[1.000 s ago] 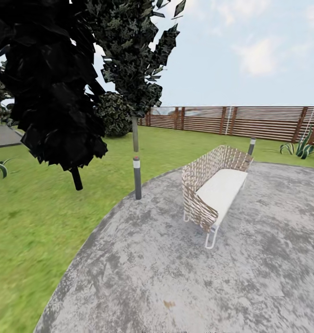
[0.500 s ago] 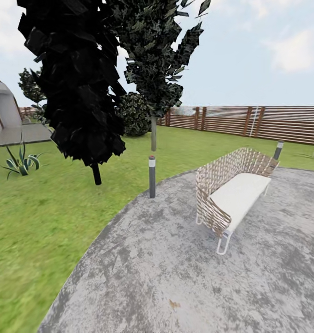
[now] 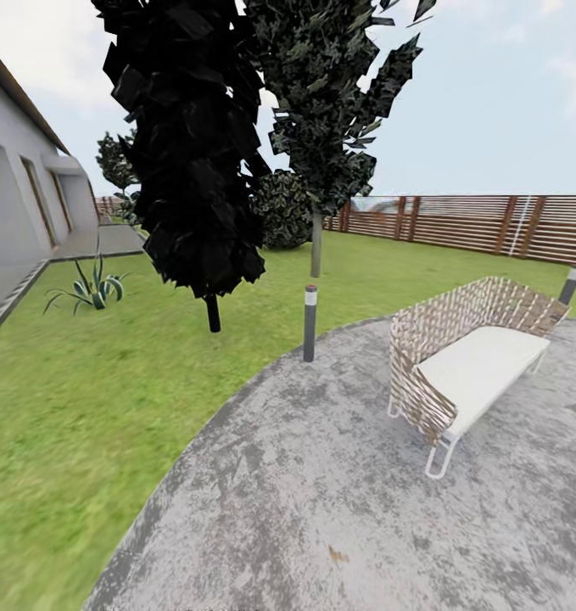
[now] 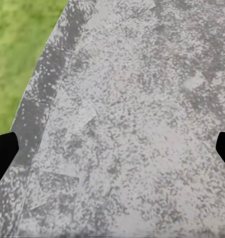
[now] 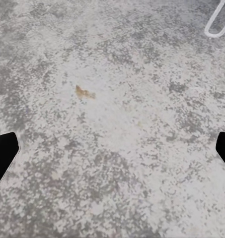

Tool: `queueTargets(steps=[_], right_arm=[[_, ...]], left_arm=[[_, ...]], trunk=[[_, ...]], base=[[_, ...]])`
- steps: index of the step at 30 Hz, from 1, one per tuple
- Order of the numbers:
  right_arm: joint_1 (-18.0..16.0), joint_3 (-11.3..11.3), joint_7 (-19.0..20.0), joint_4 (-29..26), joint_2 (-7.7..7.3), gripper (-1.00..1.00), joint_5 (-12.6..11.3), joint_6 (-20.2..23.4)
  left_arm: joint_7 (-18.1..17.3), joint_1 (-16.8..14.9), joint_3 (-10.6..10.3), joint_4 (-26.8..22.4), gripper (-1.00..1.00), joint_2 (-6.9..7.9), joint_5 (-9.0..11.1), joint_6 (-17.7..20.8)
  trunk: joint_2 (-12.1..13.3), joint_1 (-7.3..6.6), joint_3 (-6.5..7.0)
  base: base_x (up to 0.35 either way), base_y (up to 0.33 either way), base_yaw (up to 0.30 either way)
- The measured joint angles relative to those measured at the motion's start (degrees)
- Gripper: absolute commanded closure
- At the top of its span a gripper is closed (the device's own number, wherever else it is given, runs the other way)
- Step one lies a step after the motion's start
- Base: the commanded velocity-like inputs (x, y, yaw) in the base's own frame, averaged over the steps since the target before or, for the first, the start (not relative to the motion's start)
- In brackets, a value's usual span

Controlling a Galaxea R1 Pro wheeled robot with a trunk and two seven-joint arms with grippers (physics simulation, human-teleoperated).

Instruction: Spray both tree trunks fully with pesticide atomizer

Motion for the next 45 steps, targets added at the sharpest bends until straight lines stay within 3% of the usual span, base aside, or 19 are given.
queueTargets(steps=[22, 45], right_arm=[[0.00, 0.08, 0.00, 0.04, 0.34, -1.00, 0.01, 0.07], [0.00, 0.18, 0.00, 0.09, 0.36, -1.00, 0.08, 0.08]], left_arm=[[0.04, 0.00, 0.14, 0.02, -1.00, 0.04, 0.15, -1.84], [-0.16, 0.00, 0.18, 0.08, -1.00, -0.04, 0.22, -1.79]], trunk=[[0.00, 0.00, 0.00], [-9.22, 5.05, -4.80]], base=[[0.000, 0.000, 0.279], [0.000, 0.000, 0.279]])
